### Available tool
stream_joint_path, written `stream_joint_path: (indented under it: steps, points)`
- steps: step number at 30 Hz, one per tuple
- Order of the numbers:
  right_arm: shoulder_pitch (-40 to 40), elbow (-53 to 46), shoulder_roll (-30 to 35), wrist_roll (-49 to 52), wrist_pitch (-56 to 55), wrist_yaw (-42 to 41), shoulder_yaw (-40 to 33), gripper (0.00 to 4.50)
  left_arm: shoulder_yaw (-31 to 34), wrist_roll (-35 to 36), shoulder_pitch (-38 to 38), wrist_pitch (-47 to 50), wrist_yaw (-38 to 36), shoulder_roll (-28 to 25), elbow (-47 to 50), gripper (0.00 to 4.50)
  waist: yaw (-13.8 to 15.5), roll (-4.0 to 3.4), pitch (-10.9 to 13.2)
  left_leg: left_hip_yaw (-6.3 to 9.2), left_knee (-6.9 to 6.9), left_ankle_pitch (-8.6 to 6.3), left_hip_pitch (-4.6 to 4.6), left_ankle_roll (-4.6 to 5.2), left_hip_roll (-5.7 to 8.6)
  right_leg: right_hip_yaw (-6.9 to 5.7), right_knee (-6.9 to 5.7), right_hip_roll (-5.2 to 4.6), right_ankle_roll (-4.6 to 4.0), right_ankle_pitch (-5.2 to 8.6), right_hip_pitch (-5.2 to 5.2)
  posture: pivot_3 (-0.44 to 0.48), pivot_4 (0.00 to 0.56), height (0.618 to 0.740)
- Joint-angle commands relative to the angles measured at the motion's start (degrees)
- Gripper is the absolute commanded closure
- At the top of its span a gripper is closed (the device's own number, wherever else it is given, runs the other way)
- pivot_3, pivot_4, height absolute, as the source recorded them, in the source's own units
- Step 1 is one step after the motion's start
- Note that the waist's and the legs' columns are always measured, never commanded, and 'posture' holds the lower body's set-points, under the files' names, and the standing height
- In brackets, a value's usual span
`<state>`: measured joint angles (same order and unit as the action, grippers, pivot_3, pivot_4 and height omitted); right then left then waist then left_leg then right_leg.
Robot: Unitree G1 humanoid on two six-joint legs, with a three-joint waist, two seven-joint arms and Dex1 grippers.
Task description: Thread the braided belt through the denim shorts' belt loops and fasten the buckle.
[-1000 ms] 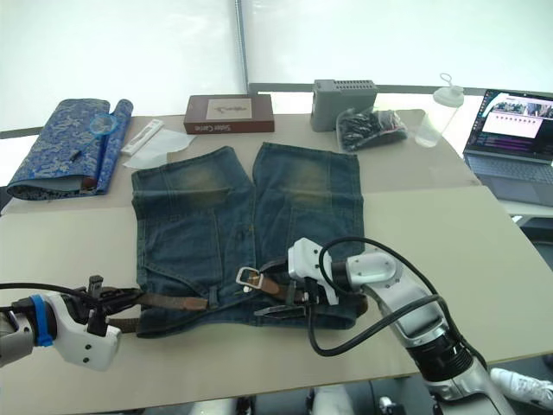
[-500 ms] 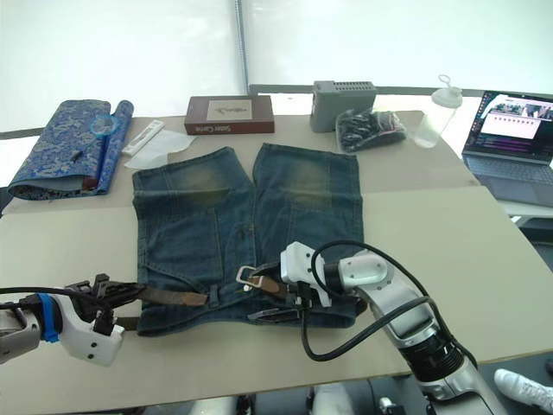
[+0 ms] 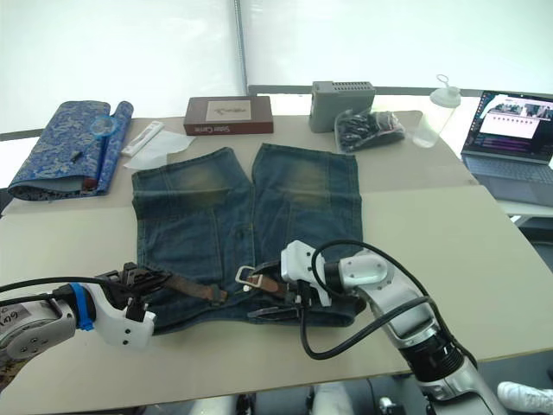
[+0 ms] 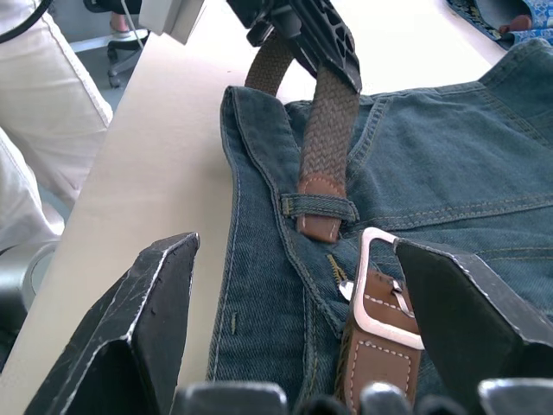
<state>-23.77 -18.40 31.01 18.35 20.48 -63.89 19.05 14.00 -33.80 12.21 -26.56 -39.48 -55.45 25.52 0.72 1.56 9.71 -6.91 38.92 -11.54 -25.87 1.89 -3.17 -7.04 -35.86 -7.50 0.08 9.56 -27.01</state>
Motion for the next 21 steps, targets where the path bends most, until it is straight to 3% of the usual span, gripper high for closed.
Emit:
stream_joint_path:
  steps: [1,7,21]
  points:
    - [-0.7,-2.1,0.2,-0.8,-1.8,0.6,-0.6,0.48,-0.9,2.2,3.3,3.7,-1.8,2.7,5.7,4.49,0.0,-0.02,0.0,0.0,0.0,0.0,0.0,0.0,0.0,0.01,0.01,0.0,0.0,0.0,0.0,0.0,0.15,0.709]
    - [-4.2,3.0,-1.1,-10.9,-11.2,2.8,3.7,0.48,-3.3,8.2,8.9,14.9,-6.7,9.0,11.3,4.49,0.1,-0.02,0.0,0.0,0.05,0.0,0.01,0.0,0.0,0.01,0.0,0.0,-0.14,0.09,0.01,0.0,0.15,0.709]
    - [-8.8,12.3,-2.7,-22.0,-24.7,3.6,8.0,0.48,-9.5,8.2,4.2,23.0,-6.1,13.1,10.9,4.49,0.0,-0.02,0.0,0.04,0.08,0.01,0.08,0.01,0.02,0.0,-0.07,0.04,-0.08,0.06,0.11,0.0,0.15,0.709]
